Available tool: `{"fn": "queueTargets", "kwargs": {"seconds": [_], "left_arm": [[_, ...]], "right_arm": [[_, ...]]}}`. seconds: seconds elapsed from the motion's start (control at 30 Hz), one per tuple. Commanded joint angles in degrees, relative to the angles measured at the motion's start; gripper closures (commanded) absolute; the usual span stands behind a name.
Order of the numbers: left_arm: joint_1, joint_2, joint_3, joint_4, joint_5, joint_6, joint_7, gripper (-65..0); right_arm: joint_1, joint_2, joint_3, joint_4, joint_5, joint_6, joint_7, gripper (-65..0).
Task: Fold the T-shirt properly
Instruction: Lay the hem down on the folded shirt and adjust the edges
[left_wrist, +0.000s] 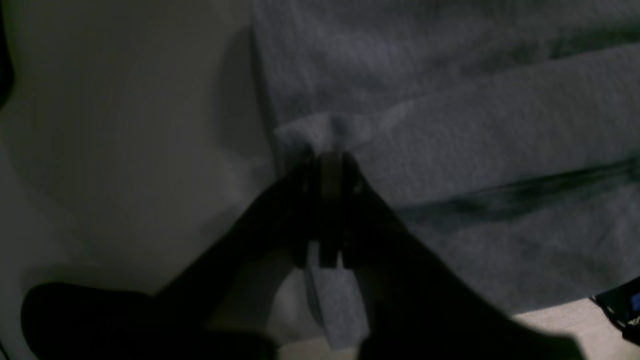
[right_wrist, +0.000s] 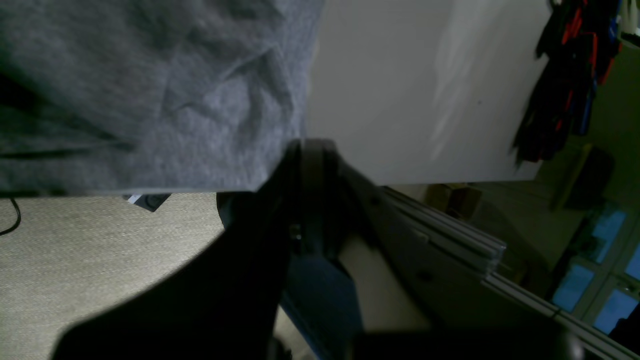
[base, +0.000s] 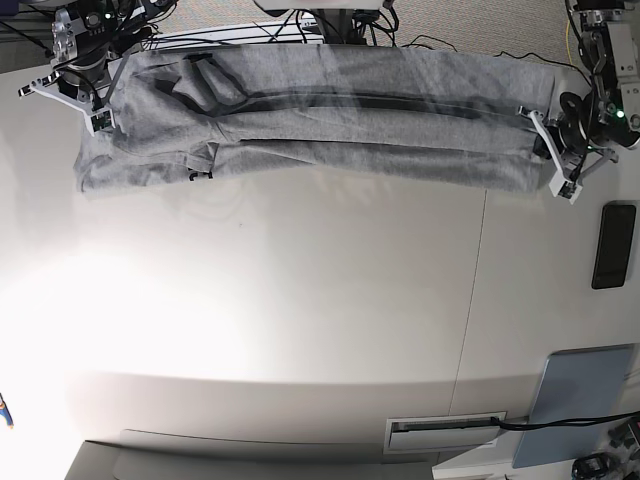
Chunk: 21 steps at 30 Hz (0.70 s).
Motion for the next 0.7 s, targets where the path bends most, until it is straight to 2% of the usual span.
{"fn": "queueTargets", "kwargs": {"seconds": [0.0,0.2,0.67], "left_arm": [[0.4,-1.2,-0.5,0.9,-0.2,0.0,0.9,0.0],[1.7,-1.2,-0.5,0.9,-0.1,0.0,1.2,0.0],[2.4,-1.2,-0.5,6.8,0.0,0.0,7.3,0.0]], "right_arm": [[-0.2,0.5,0.5,1.0,-1.0,-0.3,0.4,0.0],[-0.2,0.5,0.5,1.0,-0.9,-0.3,0.6,0.0],[-0.2,0.5,0.5,1.0,-0.9,-0.3,0.6,0.0]]}}
